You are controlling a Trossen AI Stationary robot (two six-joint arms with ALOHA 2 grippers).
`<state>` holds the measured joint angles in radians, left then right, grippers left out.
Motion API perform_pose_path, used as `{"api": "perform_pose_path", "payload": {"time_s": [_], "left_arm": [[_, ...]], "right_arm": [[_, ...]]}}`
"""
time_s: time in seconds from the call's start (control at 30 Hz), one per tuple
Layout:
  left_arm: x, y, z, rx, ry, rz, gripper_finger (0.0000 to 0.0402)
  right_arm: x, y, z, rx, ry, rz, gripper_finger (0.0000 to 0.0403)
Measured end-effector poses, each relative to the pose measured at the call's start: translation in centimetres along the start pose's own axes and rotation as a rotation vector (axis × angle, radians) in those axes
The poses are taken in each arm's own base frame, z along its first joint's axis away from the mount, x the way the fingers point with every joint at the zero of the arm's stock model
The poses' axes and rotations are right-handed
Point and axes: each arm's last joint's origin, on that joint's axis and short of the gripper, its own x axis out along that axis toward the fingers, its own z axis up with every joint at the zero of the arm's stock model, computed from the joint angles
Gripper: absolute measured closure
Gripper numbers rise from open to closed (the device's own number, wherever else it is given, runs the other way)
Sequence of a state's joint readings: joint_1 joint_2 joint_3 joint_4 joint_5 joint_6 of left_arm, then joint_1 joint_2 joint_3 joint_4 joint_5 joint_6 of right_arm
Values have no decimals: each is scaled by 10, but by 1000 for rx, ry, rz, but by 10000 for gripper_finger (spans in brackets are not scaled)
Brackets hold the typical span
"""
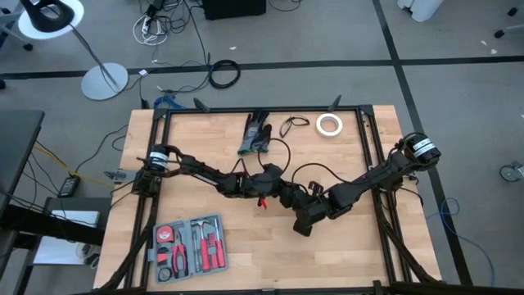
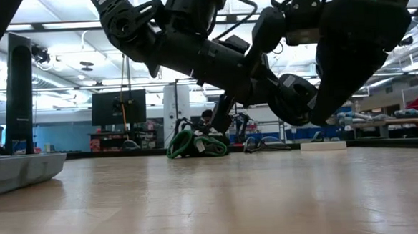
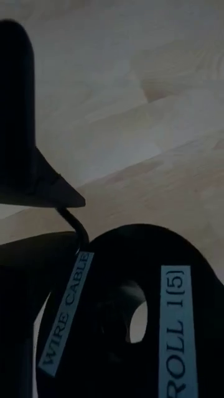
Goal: Coil cords
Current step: Coil the black wire into a spool
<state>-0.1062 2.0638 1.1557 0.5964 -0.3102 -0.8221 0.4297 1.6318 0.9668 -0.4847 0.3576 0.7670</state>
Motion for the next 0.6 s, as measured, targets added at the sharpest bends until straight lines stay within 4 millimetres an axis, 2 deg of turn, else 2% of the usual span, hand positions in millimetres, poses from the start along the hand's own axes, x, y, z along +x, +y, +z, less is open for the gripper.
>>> {"api": "perform_pose_path", "payload": {"time_s": [0.2, 0.6], "left_arm": [[-3, -5, -5, 8, -4, 2, 401], [-8, -13, -19, 57, 31, 31, 401]], "right_arm": [[-2, 5, -2, 9, -20, 20, 318], [-5, 13, -4, 8, -55, 45, 317]]}}
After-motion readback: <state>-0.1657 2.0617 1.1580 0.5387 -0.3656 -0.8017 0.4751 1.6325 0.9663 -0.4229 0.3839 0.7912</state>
